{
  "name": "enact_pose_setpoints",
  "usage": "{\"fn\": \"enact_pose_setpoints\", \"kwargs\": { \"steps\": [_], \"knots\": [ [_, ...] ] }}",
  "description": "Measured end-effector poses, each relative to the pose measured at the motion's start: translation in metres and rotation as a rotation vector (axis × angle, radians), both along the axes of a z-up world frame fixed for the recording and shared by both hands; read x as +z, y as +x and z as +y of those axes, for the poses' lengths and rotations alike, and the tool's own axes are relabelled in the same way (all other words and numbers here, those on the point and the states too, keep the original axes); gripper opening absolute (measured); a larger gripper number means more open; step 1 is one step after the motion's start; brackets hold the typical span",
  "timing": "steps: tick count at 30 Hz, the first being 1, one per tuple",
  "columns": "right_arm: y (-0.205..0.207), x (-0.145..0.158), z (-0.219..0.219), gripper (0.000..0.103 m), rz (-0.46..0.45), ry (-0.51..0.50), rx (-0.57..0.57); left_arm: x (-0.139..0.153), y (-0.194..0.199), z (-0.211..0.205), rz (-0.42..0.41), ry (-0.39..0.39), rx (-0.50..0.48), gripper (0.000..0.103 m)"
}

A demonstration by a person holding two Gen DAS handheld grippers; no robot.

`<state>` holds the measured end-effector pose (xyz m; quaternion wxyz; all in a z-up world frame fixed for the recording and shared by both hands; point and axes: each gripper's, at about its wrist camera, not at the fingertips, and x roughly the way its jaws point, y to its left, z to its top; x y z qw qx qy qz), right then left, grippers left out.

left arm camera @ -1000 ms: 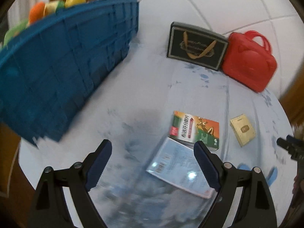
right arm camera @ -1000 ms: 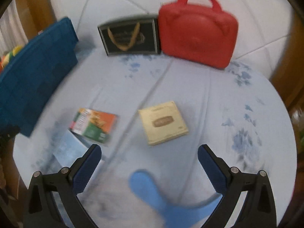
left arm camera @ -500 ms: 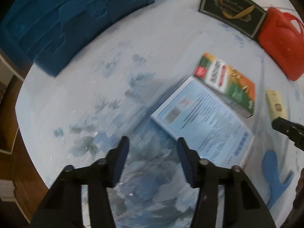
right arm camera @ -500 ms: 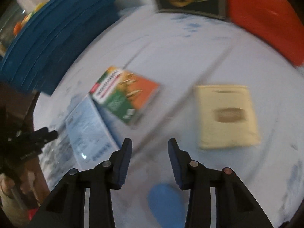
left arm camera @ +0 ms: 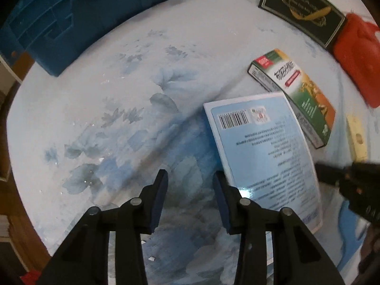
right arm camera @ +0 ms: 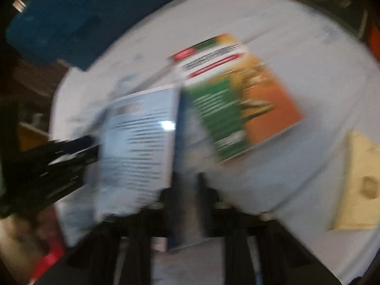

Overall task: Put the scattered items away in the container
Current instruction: 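Grasp the blue medicine box with the left gripper while the right grasps the leaflet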

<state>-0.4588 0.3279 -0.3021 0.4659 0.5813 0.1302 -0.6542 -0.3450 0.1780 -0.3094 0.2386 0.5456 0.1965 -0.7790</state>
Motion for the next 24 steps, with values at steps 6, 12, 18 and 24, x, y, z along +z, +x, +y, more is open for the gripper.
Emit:
{"fn": "enact_pose_setpoints", "kwargs": {
  "steps": [6, 12, 18, 24],
  "knots": [
    [0.01, 0.014, 0.01, 0.004, -0.197, -0.194, 0.011, -0.002, 0.011, -0.018, -0.001, -0.004, 0.03, 0.038],
    [0.034, 0.047, -0.015, 0.004, -0.194, -0.275, 0.084, 0.019, 0.029, -0.029, 0.033, 0.037, 0.052, 0.04],
    [0.051, 0.062, -0.04, 0.005, -0.168, -0.272, 0.14, 0.068, 0.057, -0.029, 0.14, 0.027, 0.061, 0.059],
    [0.052, 0.067, -0.056, 0.017, -0.162, -0.255, 0.147, 0.081, 0.062, -0.01, 0.112, -0.072, -0.026, 0.072]
  ]
}}
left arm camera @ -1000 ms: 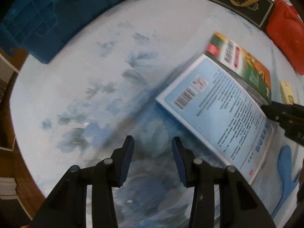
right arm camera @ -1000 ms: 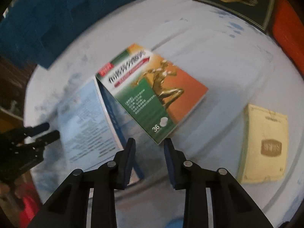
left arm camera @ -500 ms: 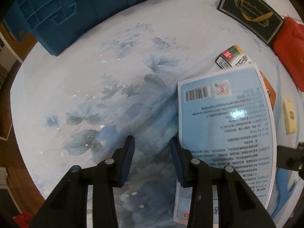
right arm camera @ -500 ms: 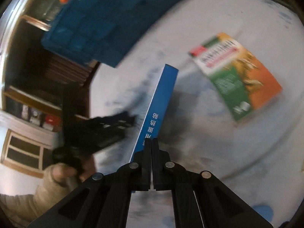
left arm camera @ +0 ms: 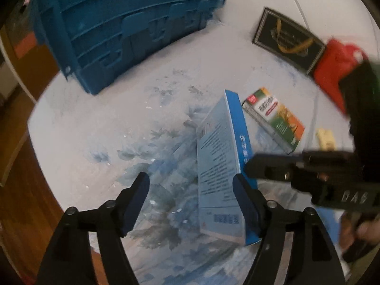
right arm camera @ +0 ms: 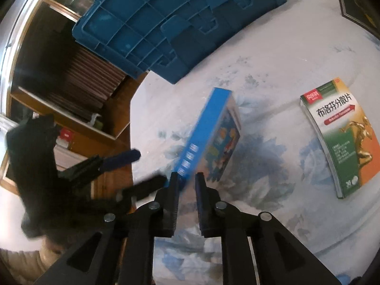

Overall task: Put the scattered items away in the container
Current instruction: 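Grasp the blue medicine box with the left gripper while the right grasps the leaflet, then lift the blue box with the left gripper while the right grasps the green-orange box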

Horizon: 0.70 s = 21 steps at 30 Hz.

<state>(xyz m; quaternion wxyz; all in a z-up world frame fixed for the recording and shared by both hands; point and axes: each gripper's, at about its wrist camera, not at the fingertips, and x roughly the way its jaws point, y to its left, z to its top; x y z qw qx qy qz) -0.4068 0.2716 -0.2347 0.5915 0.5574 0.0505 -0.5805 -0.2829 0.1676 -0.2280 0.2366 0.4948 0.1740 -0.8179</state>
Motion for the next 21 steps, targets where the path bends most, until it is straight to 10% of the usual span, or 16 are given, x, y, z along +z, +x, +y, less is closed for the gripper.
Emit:
{"fn": "enact_pose_setpoints", "kwargs": {
  "steps": [17, 19, 21],
  "knots": [
    [0.006, -0.003, -0.028, 0.019, -0.041, -0.002, 0.015, -0.002, 0.006, 0.039, -0.014, -0.006, -0.07, 0.077],
    [0.004, 0.001, -0.025, 0.019, -0.022, -0.003, 0.005, -0.011, 0.001, 0.039, -0.028, -0.008, -0.066, 0.034],
    [-0.004, 0.007, -0.016, 0.02, -0.007, -0.02, -0.028, -0.02, -0.008, 0.037, -0.043, -0.01, -0.059, 0.02]
  ]
}}
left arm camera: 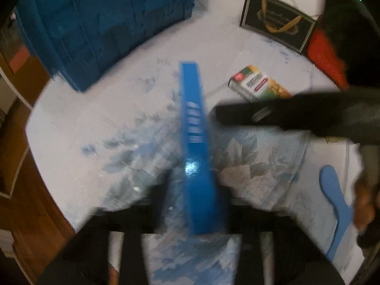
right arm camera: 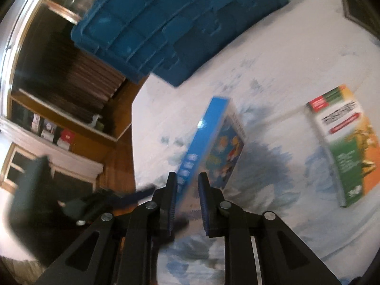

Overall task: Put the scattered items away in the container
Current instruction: 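Lift the blue box with the left gripper while the right grasps the green-orange box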

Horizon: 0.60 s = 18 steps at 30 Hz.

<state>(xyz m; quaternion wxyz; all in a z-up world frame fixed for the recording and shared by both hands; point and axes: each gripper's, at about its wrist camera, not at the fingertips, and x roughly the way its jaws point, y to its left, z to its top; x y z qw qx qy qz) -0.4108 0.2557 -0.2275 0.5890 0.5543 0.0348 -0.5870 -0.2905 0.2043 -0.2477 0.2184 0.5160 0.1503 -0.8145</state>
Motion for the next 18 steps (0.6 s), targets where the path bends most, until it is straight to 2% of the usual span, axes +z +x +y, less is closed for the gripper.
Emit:
{"fn": "enact_pose_setpoints", "kwargs": {
  "steps": [6, 12, 15, 18],
  "knots": [
    [-0.052, -0.003, 0.051, 0.02, 0.085, 0.051, -0.181, -0.009, -0.036, -0.008, 0.007, -0.02, 0.014, 0.019],
    [-0.11, -0.016, 0.089, 0.02, 0.201, 0.159, -0.352, -0.011, -0.079, -0.015, 0.039, 0.016, 0.028, 0.019],
    [-0.138, -0.029, 0.094, 0.02, 0.264, 0.235, -0.388, -0.012, -0.097, -0.009, 0.053, 0.027, 0.001, 0.019],
    [-0.157, -0.042, 0.093, 0.02, 0.319, 0.307, -0.374, -0.014, -0.117, -0.001, 0.046, 0.022, -0.02, 0.019]
  ]
}}
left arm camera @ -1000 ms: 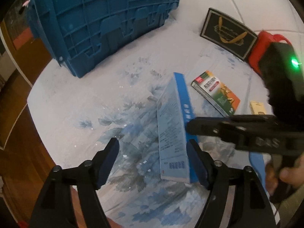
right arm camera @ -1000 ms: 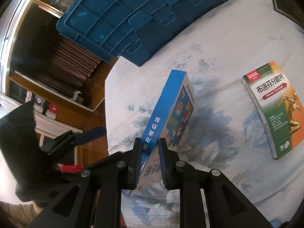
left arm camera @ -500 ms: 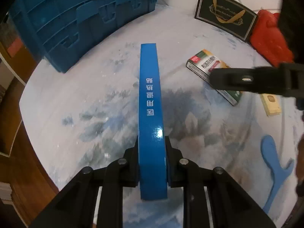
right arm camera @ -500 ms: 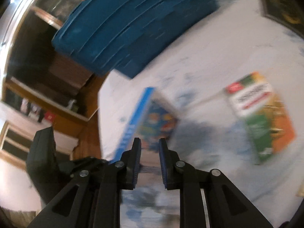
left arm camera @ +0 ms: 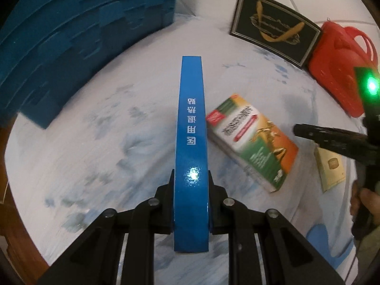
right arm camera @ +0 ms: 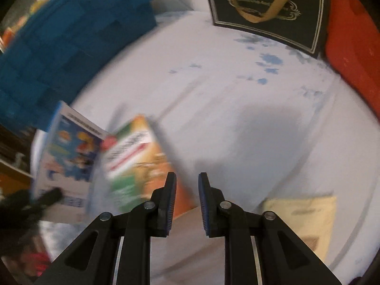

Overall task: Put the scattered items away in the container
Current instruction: 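Lift the blue box with the left gripper while the right grasps the green-orange box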

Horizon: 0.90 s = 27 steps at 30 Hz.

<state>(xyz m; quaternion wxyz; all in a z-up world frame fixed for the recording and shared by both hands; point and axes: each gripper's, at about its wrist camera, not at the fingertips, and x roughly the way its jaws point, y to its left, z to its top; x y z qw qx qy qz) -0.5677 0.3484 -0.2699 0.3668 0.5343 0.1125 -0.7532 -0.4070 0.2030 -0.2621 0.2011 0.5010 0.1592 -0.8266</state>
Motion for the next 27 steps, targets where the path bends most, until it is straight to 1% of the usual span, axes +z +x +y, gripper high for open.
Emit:
{"fn": "enact_pose_setpoints", "kwargs": {
  "steps": [2, 3, 4, 5, 6, 7, 8, 9, 10, 11, 13, 16, 18, 19, 20, 22, 24, 27],
  "knots": [
    [-0.007, -0.01, -0.005, 0.02, 0.025, 0.056, 0.015, -0.001, -0.009, 0.002, -0.004, -0.012, -0.001, 0.019],
    [-0.011, -0.015, -0.008, 0.02, 0.035, 0.083, 0.024, -0.001, -0.011, 0.001, -0.003, -0.005, 0.002, 0.019],
    [-0.009, -0.024, -0.014, 0.022, 0.012, 0.103, 0.055, -0.001, -0.012, 0.001, -0.001, 0.002, 0.005, 0.019],
    [-0.004, -0.024, -0.015, 0.023, 0.025, 0.096, 0.076, -0.002, -0.013, 0.0, 0.001, 0.009, 0.008, 0.019],
    [-0.001, -0.026, -0.018, 0.023, -0.04, 0.057, 0.111, -0.002, -0.013, -0.002, 0.006, 0.02, 0.012, 0.019],
    [0.002, -0.028, -0.019, 0.023, -0.12, -0.005, 0.134, -0.002, -0.012, -0.003, 0.009, 0.024, 0.016, 0.02],
    [0.007, -0.03, -0.022, 0.022, -0.176, -0.058, 0.153, -0.003, -0.011, -0.003, 0.002, 0.004, 0.021, 0.02],
    [0.013, -0.032, -0.024, 0.02, -0.23, -0.108, 0.171, -0.004, -0.009, -0.006, 0.002, 0.009, 0.024, 0.02],
    [0.016, -0.032, -0.025, 0.02, -0.231, -0.116, 0.166, -0.004, -0.007, -0.008, 0.002, 0.014, 0.028, 0.02],
    [0.015, -0.033, -0.023, 0.02, -0.256, -0.145, 0.15, -0.004, -0.005, -0.01, 0.002, 0.019, 0.031, 0.02],
    [0.01, -0.035, -0.016, 0.02, -0.349, -0.248, 0.11, -0.005, -0.001, -0.014, 0.0, 0.028, 0.031, 0.02],
    [0.015, -0.025, -0.015, 0.02, -0.419, -0.359, 0.119, -0.005, 0.003, -0.015, -0.008, 0.028, 0.021, 0.02],
    [0.025, -0.017, -0.025, 0.022, -0.456, -0.41, 0.157, -0.005, 0.008, -0.017, -0.008, 0.037, 0.018, 0.02],
    [0.032, -0.014, -0.033, 0.029, -0.456, -0.407, 0.176, -0.005, 0.011, -0.018, -0.006, 0.049, 0.017, 0.02],
    [0.038, -0.014, -0.04, 0.034, -0.451, -0.393, 0.181, -0.004, 0.014, -0.02, -0.004, 0.061, 0.016, 0.02],
    [0.049, -0.013, -0.053, 0.051, -0.44, -0.366, 0.192, -0.005, 0.019, -0.02, -0.001, 0.073, 0.007, 0.02],
    [0.059, -0.013, -0.062, 0.058, -0.422, -0.342, 0.204, -0.005, 0.023, -0.018, 0.003, 0.078, -0.011, 0.02],
    [0.072, -0.007, -0.07, 0.058, -0.328, -0.233, 0.197, -0.005, 0.026, -0.015, 0.005, 0.077, -0.032, 0.02]
  ]
}}
